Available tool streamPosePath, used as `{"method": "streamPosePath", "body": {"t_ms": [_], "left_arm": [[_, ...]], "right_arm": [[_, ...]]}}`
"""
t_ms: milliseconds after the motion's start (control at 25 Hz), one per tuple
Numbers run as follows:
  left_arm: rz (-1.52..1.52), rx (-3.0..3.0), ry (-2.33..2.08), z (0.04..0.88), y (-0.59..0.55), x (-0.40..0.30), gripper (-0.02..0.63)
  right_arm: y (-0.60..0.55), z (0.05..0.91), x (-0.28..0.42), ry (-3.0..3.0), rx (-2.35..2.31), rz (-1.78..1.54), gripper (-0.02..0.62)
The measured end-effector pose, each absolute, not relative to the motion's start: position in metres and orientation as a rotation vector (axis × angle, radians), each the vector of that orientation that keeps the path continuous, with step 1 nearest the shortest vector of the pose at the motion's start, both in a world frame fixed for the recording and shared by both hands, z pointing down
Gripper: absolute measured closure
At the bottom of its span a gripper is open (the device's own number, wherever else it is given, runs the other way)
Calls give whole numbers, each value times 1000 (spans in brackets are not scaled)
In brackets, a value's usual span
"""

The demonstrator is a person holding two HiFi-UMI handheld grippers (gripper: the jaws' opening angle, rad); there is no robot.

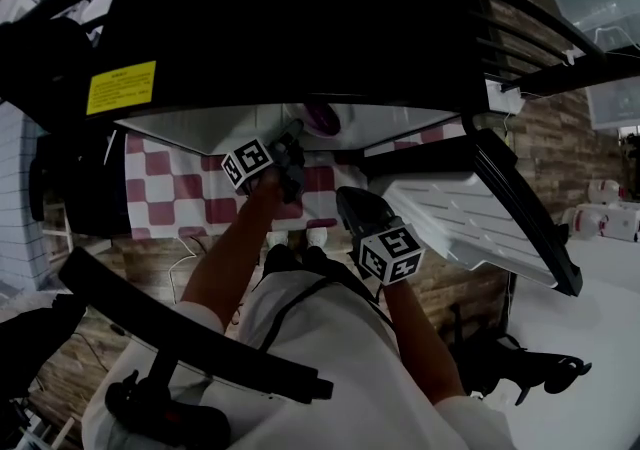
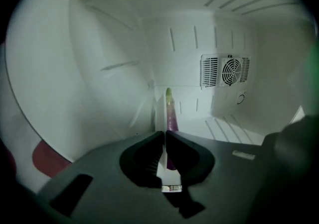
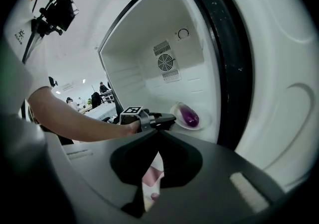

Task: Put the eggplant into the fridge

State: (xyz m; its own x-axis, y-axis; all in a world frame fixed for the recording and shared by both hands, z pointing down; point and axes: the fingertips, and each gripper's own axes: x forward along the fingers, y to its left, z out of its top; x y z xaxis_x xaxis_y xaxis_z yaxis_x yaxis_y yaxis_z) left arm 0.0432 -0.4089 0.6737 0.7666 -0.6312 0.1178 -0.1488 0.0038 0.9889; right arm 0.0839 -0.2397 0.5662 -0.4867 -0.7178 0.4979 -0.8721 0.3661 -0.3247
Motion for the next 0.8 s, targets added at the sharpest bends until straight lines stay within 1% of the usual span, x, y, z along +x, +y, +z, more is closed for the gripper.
{"method": "streamPosePath", "body": {"t_ms": [560, 720, 800], "left_arm": [[-300, 1475, -726, 685, -413, 52, 581], [-295, 1474, -729, 682, -413, 54, 534], [-288, 1474, -724, 680, -414, 55, 496]], "right_arm": [[-260, 570, 66, -2395, 1399, 810, 589], [-261, 575, 64, -2376, 1394, 808, 589], [-262, 575, 63, -2376, 1387, 808, 589]]}}
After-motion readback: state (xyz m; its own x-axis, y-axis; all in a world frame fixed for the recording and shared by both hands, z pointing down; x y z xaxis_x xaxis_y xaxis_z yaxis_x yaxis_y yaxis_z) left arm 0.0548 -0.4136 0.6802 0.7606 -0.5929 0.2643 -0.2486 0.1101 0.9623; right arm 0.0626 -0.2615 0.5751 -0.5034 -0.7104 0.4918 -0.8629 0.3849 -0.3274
